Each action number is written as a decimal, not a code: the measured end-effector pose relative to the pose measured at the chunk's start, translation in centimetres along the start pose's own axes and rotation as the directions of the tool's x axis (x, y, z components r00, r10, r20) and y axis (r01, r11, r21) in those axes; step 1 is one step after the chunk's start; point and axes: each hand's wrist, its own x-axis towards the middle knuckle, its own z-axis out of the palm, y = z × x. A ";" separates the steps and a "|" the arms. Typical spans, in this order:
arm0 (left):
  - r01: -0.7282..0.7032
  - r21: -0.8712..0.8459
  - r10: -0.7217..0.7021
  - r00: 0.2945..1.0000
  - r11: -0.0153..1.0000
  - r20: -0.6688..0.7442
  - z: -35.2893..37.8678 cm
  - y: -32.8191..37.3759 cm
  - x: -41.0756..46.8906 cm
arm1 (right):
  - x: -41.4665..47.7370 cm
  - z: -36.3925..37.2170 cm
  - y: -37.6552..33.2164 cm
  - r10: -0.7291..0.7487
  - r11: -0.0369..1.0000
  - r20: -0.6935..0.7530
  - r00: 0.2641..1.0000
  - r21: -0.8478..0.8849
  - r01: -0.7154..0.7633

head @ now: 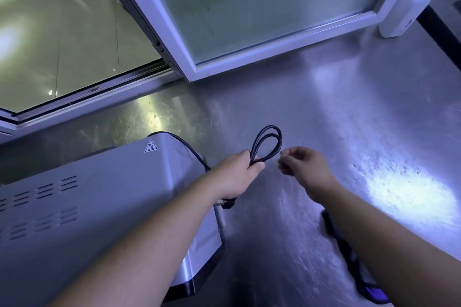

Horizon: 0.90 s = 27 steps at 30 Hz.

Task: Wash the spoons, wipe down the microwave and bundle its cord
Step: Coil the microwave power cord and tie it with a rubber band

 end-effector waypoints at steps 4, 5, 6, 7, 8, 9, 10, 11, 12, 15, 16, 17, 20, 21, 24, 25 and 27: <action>-0.047 -0.044 0.045 0.998 0.998 -0.049 0.0 0.2 -0.3 | 0.2 -0.3 -3.5 -0.008 0.992 0.092 0.996 0.125 -0.003; -0.045 -0.082 0.041 0.998 0.996 -0.054 0.1 0.1 -0.2 | 0.0 -0.3 -4.1 -0.003 0.990 0.134 0.991 0.140 -0.016; -0.043 -0.126 0.037 0.998 0.991 -0.054 0.0 0.1 -0.2 | -0.2 -0.3 -4.6 0.006 0.988 0.177 0.984 0.151 -0.033; -0.048 -0.177 0.039 0.998 0.983 -0.054 0.0 0.1 -0.2 | -0.5 -0.2 -4.9 0.015 0.985 0.213 0.977 0.166 -0.051; -0.057 -0.218 0.047 0.998 0.974 -0.052 0.0 0.0 -0.2 | -0.7 0.0 -5.0 0.022 0.980 0.242 0.970 0.186 -0.069; -0.063 -0.260 0.051 0.997 0.963 -0.054 0.1 -0.1 0.0 | -1.0 0.3 -5.1 0.028 0.973 0.266 0.963 0.212 -0.087; -0.067 -0.295 0.053 0.997 0.953 -0.056 0.1 -0.3 0.1 | -1.2 0.6 -5.1 0.030 0.965 0.293 0.956 0.242 -0.104; -0.075 -0.322 0.057 0.996 0.944 -0.065 0.1 -0.3 0.3 | -1.5 0.9 -5.0 0.027 0.957 0.325 0.945 0.265 -0.118; -0.080 -0.338 0.057 0.995 0.938 -0.078 0.2 -0.4 0.4 | -1.7 1.1 -5.0 0.021 0.952 0.358 0.934 0.278 -0.128; -0.094 -0.389 0.051 0.992 0.916 -0.119 0.2 -0.1 0.3 | -2.3 1.6 -4.9 0.004 0.945 0.409 0.912 0.296 -0.137; -0.095 -0.390 0.045 0.990 0.916 -0.135 0.3 0.0 0.2 | -2.3 1.7 -4.9 0.005 0.944 0.400 0.917 0.300 -0.136; -0.092 -0.383 0.038 0.988 0.919 -0.147 0.3 0.0 0.2 | -2.3 1.7 -5.0 0.009 0.945 0.379 0.925 0.299 -0.132; -0.071 -0.342 0.023 0.989 0.937 -0.143 0.4 -0.3 -0.1 | -1.9 1.3 -5.2 0.037 0.949 0.333 0.942 0.283 -0.137; -0.068 -0.309 0.028 0.991 0.949 -0.134 0.4 -0.4 -0.3 | -1.7 1.1 -5.3 0.051 0.946 0.335 0.941 0.286 -0.153; -0.073 -0.178 0.052 0.992 0.981 -0.118 0.2 -0.3 -0.8 | -0.9 0.4 -5.9 0.116 0.918 0.332 0.936 0.324 -0.229; -0.072 -0.115 0.059 0.992 0.991 -0.112 0.1 -0.2 -0.9 | -0.6 0.2 -6.2 0.139 0.911 0.321 0.937 0.330 -0.249; -0.090 0.014 0.090 0.992 0.996 -0.084 0.0 0.1 -1.2 | -0.1 -0.3 -6.9 0.162 0.920 0.297 0.941 0.300 -0.253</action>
